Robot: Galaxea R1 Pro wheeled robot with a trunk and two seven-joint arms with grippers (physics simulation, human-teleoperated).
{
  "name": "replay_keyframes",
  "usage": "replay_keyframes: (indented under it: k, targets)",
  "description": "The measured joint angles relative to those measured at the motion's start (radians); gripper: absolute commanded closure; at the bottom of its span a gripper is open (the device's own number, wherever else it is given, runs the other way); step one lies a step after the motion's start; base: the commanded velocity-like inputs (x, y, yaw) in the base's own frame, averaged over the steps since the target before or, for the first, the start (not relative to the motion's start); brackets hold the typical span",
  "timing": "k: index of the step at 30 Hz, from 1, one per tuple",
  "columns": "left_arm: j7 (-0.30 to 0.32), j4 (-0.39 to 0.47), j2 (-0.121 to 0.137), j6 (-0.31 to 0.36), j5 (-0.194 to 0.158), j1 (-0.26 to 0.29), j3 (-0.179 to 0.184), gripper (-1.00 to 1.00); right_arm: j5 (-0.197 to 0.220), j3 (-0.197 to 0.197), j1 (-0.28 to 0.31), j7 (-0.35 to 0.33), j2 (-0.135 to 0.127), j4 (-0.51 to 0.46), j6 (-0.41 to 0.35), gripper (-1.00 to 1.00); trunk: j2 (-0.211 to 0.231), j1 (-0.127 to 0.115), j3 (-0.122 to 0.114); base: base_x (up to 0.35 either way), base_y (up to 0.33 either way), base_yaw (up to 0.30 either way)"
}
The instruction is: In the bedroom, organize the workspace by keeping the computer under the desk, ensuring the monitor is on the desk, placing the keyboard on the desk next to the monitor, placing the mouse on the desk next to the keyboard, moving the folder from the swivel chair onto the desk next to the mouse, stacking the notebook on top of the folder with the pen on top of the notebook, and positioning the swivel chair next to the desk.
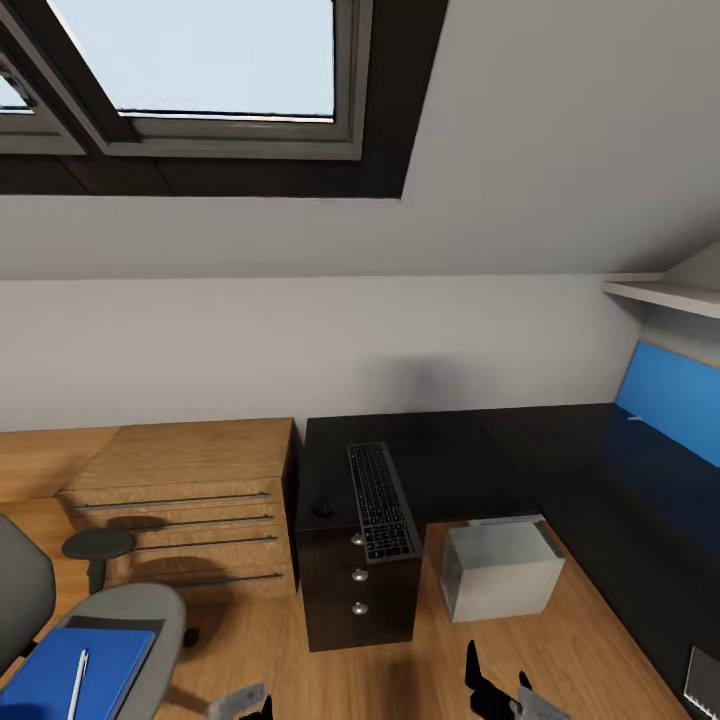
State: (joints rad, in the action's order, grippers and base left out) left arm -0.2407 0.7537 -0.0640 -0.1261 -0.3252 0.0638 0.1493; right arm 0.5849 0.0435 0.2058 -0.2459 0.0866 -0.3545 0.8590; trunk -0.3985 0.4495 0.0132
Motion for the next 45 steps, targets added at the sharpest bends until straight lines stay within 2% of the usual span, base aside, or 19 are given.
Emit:
replay_keyframes:
  k: [1,3,4,6,7,8,10,13,16,17,19,20,23,28,40,45]
  targets:
    - [-0.002,0.029,0.000,0.009,0.000,0.000,0.029,-1.00,-0.013,-0.001,0.000,0.026,-0.001,-0.052,-0.007,-1.00,0.000,0.000,0.000,0.000,0.000,0.000]
    - [-0.007,0.066,0.000,0.023,-0.001,0.000,0.056,-1.00,-0.029,-0.002,0.001,0.070,-0.001,-0.118,-0.023,-1.00,0.000,0.000,0.000,0.000,0.000,0.000]
    - [-0.017,0.111,0.000,0.044,-0.001,0.000,0.076,-1.00,-0.054,-0.003,0.001,0.128,-0.004,-0.190,-0.053,-1.00,0.000,0.000,0.000,0.000,0.000,0.000]
    - [-0.035,0.168,0.000,0.077,-0.002,-0.001,0.091,-1.00,-0.083,-0.001,0.001,0.192,-0.006,-0.271,-0.107,-1.00,0.000,0.000,0.000,0.000,0.000,0.000]
    - [-0.094,0.285,0.000,0.167,-0.008,0.000,0.119,-1.00,-0.155,0.003,0.000,0.317,-0.013,-0.404,-0.282,-1.00,0.000,0.000,0.000,0.000,0.000,0.000]
    - [-0.129,0.358,0.001,0.228,-0.008,0.000,0.133,-1.00,-0.203,0.005,0.001,0.382,-0.018,-0.525,-0.406,-1.00,0.000,0.000,0.000,0.000,0.000,0.000]
    - [-0.160,0.421,0.001,0.288,-0.010,0.000,0.144,-1.00,-0.230,0.009,0.000,0.441,-0.023,-0.612,-0.541,-1.00,0.000,0.000,0.000,0.000,0.000,0.000]
    - [-0.188,0.509,0.001,0.360,-0.012,0.000,0.154,-1.00,-0.255,0.013,0.000,0.513,-0.030,-0.732,-0.755,-1.00,0.000,0.000,0.000,0.000,0.000,0.000]
    - [-0.203,0.592,0.001,0.411,-0.021,-0.001,0.160,-1.00,-0.261,0.020,0.001,0.571,-0.043,-0.848,-0.954,-1.00,0.000,0.000,0.000,0.000,0.000,0.000]
    - [-0.208,0.637,0.001,0.436,-0.033,-0.001,0.162,-1.00,-0.266,0.028,0.002,0.598,-0.053,-0.914,-1.073,-1.00,0.000,0.000,0.000,0.000,0.000,0.000]
    - [-0.213,0.685,0.001,0.466,-0.058,-0.001,0.168,-1.00,-0.268,0.048,0.003,0.621,-0.067,-0.988,-1.195,-1.00,0.000,0.000,0.000,0.000,0.000,0.000]
    - [-0.217,0.710,0.003,0.490,-0.092,0.000,0.175,-1.00,-0.258,0.084,0.004,0.635,-0.072,-1.042,-1.267,-1.00,0.000,0.000,0.000,0.000,0.000,0.000]
    - [-0.220,0.708,0.006,0.497,-0.107,0.000,0.178,-1.00,-0.249,0.100,0.004,0.640,-0.069,-1.059,-1.292,-1.00,0.000,0.000,0.000,0.000,0.000,0.000]
    - [-0.223,0.676,0.014,0.499,-0.116,0.000,0.180,-1.00,-0.248,0.114,0.004,0.643,-0.064,-1.029,-1.310,-1.00,0.000,0.000,0.000,0.000,-0.001,0.000]
    - [-0.225,0.645,0.016,0.498,-0.118,0.000,0.181,-1.00,-0.247,0.120,0.004,0.643,-0.068,-1.014,-1.258,-1.00,0.000,0.000,0.000,0.000,-0.229,-0.138]
    - [-0.225,0.639,0.015,0.498,-0.119,0.000,0.214,-1.00,-0.247,0.121,0.004,0.641,-0.069,-1.013,-1.252,-1.00,0.000,0.000,0.000,0.000,-0.343,-0.262]
